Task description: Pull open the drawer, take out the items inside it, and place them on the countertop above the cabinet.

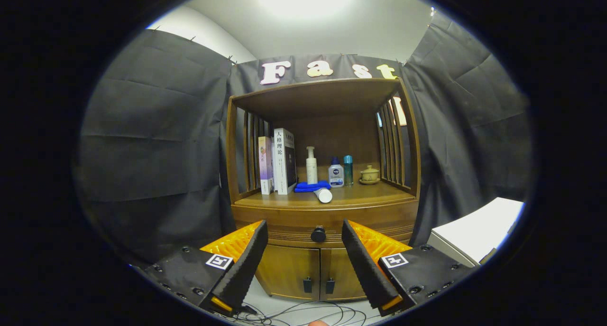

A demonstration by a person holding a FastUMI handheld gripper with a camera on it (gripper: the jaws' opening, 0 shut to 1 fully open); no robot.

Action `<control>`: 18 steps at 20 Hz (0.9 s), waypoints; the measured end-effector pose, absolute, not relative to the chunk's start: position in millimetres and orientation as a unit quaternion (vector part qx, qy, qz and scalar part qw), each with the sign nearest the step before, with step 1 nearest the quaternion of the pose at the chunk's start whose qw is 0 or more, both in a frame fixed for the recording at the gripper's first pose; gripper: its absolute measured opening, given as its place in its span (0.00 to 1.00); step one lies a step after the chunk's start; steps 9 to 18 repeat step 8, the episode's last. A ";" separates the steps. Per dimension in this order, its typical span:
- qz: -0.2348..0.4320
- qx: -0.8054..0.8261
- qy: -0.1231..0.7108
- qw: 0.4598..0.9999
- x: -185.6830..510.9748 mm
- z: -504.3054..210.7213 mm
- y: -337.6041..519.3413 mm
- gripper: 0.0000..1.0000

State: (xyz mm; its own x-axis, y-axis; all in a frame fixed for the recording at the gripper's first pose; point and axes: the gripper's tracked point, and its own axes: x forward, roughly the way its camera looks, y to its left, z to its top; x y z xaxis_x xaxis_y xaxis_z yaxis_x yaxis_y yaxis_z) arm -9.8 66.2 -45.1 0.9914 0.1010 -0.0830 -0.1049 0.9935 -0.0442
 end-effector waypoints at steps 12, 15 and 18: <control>0.053 -0.016 0.041 0.998 -8.0 -42.9 65.9 0.98; 0.053 -0.016 0.041 0.998 -8.0 -42.9 65.9 0.98; 0.053 -0.016 0.041 0.998 -8.0 -42.9 65.9 0.98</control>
